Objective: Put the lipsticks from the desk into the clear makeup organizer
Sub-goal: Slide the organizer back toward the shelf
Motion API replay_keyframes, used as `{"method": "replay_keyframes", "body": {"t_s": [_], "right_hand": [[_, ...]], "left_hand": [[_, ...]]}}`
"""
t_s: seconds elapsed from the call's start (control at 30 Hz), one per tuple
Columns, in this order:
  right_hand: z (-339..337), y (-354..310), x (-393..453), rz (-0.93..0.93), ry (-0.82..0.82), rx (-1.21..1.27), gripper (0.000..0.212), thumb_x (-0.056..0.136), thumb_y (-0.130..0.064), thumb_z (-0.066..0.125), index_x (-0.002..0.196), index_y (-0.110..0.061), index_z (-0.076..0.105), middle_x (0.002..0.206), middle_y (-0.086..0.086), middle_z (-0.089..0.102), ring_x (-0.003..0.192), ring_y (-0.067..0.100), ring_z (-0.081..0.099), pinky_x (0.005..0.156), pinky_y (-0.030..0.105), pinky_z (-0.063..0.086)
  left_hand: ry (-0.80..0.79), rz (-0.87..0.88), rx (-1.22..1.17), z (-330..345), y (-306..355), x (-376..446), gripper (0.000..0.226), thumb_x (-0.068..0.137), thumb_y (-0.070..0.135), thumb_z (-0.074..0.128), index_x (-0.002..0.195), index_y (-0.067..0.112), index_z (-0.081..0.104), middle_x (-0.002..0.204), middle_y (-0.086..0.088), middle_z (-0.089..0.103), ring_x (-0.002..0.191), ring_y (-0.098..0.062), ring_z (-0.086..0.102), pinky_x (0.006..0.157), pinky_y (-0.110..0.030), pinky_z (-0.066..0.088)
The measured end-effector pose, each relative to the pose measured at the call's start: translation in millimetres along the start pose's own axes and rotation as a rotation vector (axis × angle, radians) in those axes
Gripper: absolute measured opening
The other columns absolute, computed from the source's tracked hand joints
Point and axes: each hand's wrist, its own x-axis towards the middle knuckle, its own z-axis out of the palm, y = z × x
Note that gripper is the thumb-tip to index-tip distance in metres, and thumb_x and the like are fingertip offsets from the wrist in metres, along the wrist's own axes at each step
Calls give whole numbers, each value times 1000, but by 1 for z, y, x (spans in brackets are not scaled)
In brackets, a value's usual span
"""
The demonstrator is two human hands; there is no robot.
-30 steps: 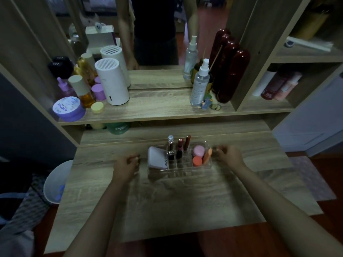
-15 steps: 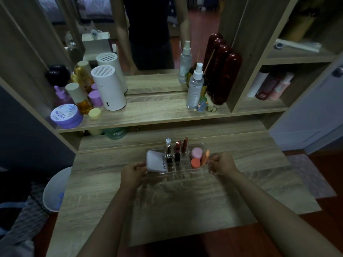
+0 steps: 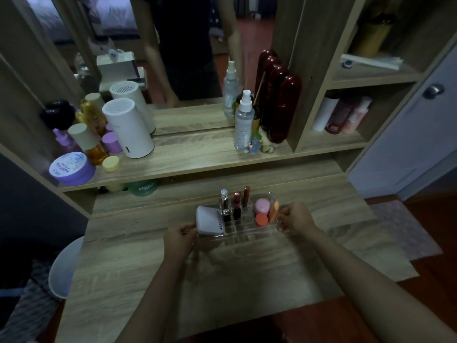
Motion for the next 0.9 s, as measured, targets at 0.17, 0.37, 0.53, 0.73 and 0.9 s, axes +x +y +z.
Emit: {"method": "replay_keyframes", "body": {"t_s": [0.17, 0.37, 0.53, 0.73, 0.9], "right_hand": [[-22, 12, -1, -14, 19, -21, 19, 85, -2, 56, 83, 5, 74, 83, 29, 74, 82, 37, 72, 79, 44, 57], [-53, 31, 0, -7, 54, -96, 15, 82, -7, 64, 79, -2, 77, 79, 21, 76, 75, 23, 72, 51, 5, 38], [-79, 55, 8, -3, 51, -132, 15, 83, -8, 63, 80, -2, 76, 82, 19, 77, 75, 23, 72, 59, 17, 43], [-105, 89, 22, -18, 64, -146, 17, 86, -8, 61, 81, 0, 74, 84, 19, 76, 82, 27, 71, 75, 26, 49], [-122, 115, 33, 6, 118, -73, 19, 91, -11, 57, 84, 3, 69, 77, 15, 69, 75, 24, 68, 64, 16, 47]], "left_hand": [[-7, -9, 23, 25, 9, -6, 27, 80, -1, 66, 107, -4, 68, 96, -27, 73, 90, -37, 70, 86, -54, 56], [-25, 23, 54, 62, 22, -15, 22, 81, -3, 64, 102, -3, 71, 93, -28, 74, 81, -25, 68, 81, -51, 55], [-50, 52, 83, 96, 34, -18, 21, 81, -4, 62, 99, 0, 73, 88, -26, 75, 74, -21, 66, 74, -43, 56], [-83, 56, 151, 136, 47, -21, 18, 83, -1, 60, 93, 3, 74, 85, -23, 75, 73, -23, 66, 74, -41, 56], [-85, 85, 191, 167, 55, -25, 19, 82, -3, 60, 94, 1, 74, 75, -14, 70, 70, -19, 62, 71, -41, 56]]}}
